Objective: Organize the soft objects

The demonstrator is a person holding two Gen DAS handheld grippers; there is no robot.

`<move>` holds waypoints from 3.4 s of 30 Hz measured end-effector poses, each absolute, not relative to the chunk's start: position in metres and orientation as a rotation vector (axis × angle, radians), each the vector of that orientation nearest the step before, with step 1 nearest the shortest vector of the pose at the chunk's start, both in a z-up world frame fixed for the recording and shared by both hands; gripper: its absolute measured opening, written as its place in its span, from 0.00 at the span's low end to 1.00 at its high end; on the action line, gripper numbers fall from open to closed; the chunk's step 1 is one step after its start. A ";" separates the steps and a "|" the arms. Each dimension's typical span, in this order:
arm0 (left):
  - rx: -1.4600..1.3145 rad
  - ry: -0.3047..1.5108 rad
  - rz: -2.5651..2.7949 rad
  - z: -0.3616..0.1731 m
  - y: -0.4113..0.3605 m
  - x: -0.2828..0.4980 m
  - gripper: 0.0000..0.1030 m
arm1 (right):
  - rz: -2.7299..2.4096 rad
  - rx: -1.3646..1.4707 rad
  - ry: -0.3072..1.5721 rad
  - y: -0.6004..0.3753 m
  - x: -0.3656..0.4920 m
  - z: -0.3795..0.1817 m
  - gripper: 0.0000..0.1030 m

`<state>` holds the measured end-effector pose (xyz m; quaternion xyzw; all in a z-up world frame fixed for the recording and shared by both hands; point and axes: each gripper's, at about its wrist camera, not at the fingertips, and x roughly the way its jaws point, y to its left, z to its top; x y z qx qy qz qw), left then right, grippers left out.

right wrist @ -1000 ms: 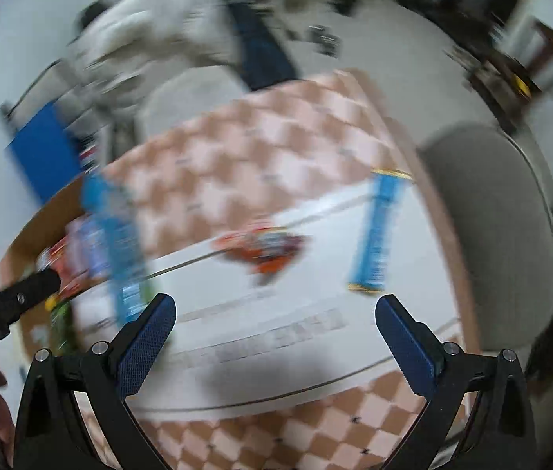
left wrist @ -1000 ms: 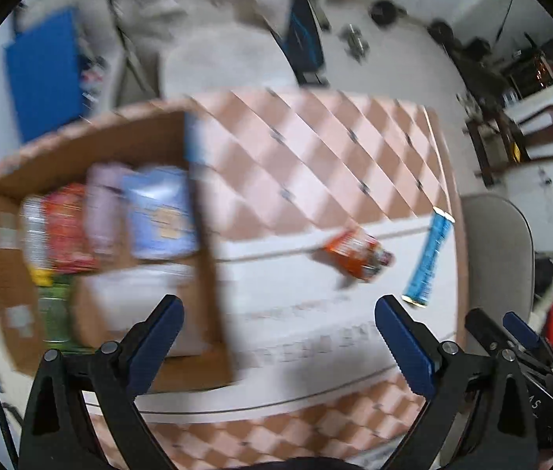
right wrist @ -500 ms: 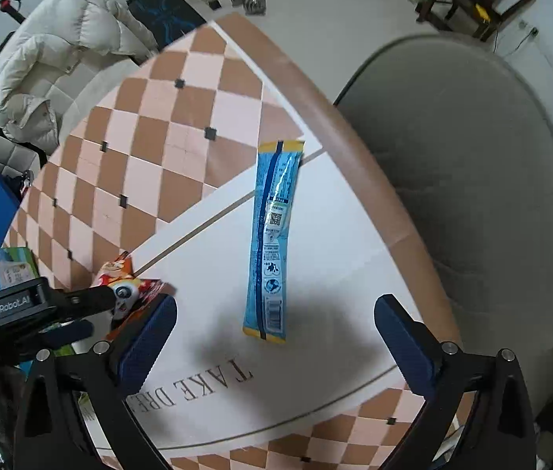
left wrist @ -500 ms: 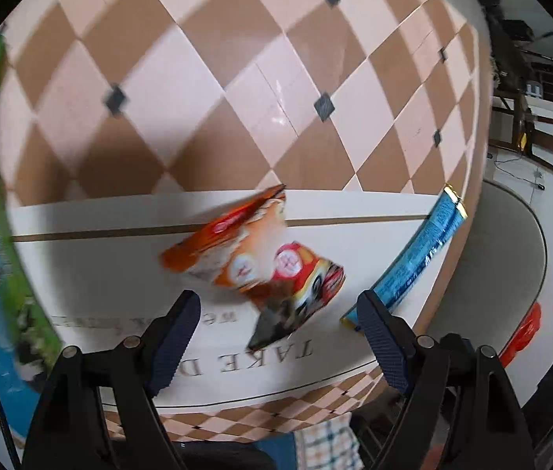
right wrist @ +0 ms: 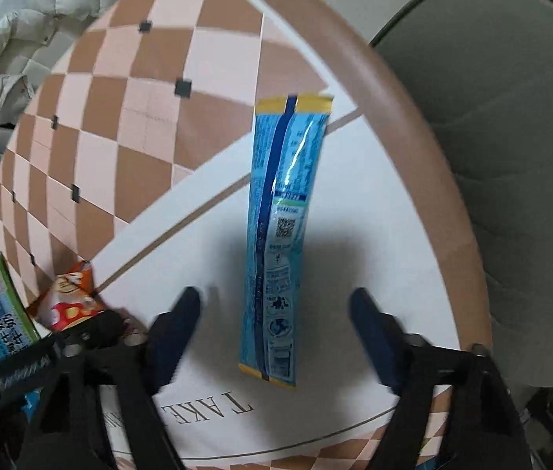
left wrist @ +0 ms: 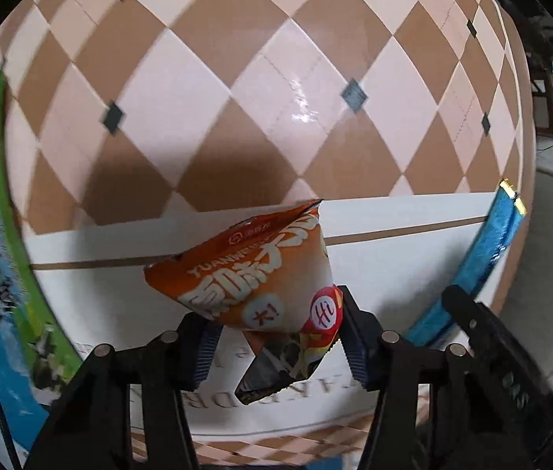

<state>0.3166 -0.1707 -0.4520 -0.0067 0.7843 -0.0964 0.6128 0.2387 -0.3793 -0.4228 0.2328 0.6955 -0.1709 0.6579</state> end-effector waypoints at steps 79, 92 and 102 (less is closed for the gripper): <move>-0.142 1.530 -0.045 -0.320 0.194 0.252 0.98 | 0.059 -0.070 1.501 0.038 0.251 -0.323 1.00; -0.079 1.376 0.052 -0.286 0.187 0.217 0.98 | 0.034 -0.024 1.433 0.026 0.217 -0.300 1.00; -0.071 1.195 0.011 -0.199 0.176 0.169 0.98 | 0.046 -0.018 1.298 0.009 0.175 -0.224 1.00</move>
